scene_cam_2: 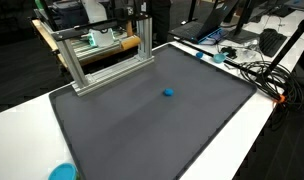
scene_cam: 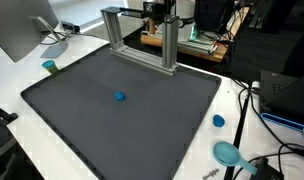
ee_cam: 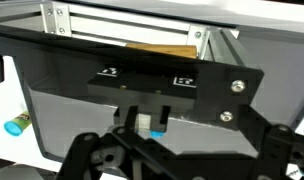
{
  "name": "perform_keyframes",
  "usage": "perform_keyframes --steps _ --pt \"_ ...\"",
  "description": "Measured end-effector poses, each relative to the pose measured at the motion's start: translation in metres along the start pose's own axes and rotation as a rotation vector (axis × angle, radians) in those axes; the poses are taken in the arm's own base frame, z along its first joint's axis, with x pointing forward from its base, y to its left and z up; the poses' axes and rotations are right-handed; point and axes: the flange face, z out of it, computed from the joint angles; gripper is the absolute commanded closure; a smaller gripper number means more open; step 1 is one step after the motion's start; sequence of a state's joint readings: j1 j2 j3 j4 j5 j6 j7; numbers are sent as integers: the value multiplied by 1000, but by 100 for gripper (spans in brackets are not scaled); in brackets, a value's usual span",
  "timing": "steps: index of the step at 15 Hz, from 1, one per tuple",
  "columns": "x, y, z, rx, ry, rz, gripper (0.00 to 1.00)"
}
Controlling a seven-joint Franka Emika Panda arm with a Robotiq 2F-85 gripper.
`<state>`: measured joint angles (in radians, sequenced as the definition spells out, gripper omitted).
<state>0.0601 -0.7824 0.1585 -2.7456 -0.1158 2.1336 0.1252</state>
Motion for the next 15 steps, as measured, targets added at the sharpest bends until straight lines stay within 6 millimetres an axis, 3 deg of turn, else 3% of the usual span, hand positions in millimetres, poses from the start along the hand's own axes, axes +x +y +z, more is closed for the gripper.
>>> perform_keyframes --steps 3,5,15 --pt "5 45 -2 95 48 42 0" --pt "6 62 0 146 69 56 0" --pt "5 63 -1 134 59 59 0"
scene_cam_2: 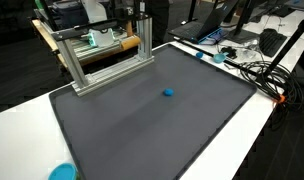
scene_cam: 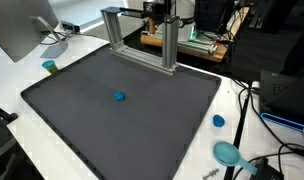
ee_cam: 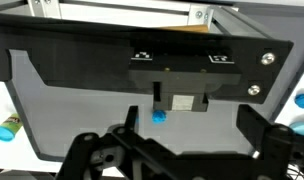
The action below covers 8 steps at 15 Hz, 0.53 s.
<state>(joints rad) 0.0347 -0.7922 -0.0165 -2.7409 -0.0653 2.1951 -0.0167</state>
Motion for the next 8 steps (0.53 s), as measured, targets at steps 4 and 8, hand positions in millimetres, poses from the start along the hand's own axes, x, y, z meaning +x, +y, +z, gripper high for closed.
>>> perform_keyframes --steps 4,8 --pt "-4 2 1 3 -52 1 0" --pt "-6 1 5 5 -62 3 0"
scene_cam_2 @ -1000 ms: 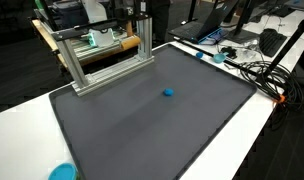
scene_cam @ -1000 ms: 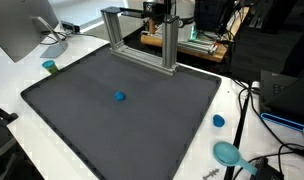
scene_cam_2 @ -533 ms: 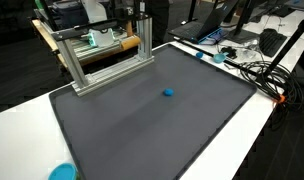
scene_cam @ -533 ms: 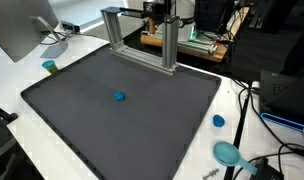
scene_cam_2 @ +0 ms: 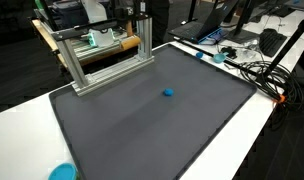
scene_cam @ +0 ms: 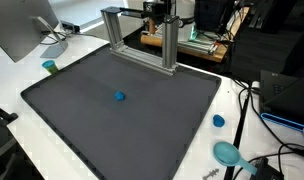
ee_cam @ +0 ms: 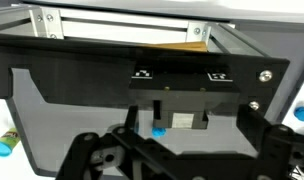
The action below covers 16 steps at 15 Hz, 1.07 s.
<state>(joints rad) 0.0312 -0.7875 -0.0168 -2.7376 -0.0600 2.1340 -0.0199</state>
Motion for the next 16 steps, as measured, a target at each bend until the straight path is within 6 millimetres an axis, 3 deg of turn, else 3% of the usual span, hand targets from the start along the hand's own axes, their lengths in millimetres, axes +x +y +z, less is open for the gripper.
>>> perform_keyframes --steps 6,8,11,15,16 --pt "4 -1 4 4 28 27 0" --pt "4 -2 6 3 23 30 9" --pt "5 -5 11 -1 8 31 15" --pt "6 -9 18 -9 -11 54 32" --pt "7 -8 19 -15 -14 65 30"
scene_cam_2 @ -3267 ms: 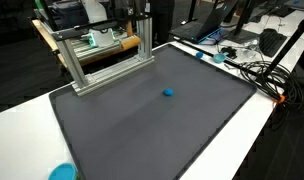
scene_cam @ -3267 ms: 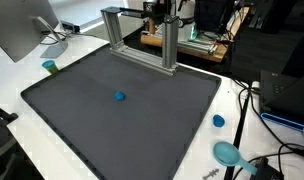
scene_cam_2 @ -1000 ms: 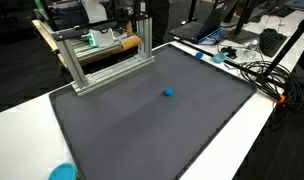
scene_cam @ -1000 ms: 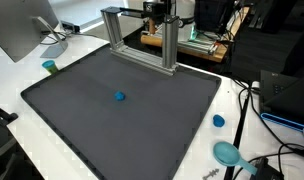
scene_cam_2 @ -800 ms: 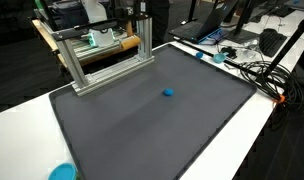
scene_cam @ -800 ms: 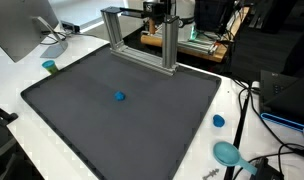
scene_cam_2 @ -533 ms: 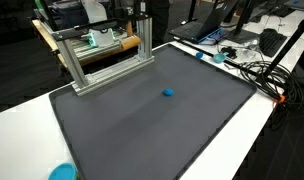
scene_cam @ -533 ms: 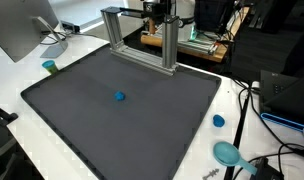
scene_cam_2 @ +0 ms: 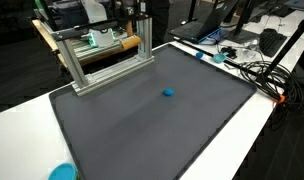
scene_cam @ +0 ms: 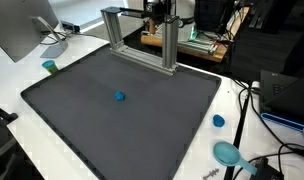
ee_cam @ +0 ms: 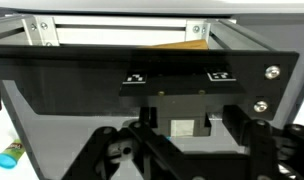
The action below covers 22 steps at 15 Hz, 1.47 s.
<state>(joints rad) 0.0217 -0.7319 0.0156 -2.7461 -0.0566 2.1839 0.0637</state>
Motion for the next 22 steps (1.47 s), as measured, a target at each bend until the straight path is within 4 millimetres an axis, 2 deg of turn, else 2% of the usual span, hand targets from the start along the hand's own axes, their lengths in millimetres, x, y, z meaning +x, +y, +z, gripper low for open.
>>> perform_keyframes --steps 3,4,5,7,10,16,17,18,19,22 --pt "0 4 2 -8 -7 34 25" --pt "0 5 3 -9 -9 41 27" --pt "0 6 3 -10 -10 45 25" --pt "0 6 4 -12 -12 47 50" --pt "0 5 4 -14 -14 44 66" --pt "1 2 3 -24 -7 33 66" --pt "1 1 3 -28 -5 30 16" --pt "1 1 2 -30 -5 28 42" --pt "1 0 2 -31 -5 27 62" --pt "1 0 2 -32 -5 27 67"
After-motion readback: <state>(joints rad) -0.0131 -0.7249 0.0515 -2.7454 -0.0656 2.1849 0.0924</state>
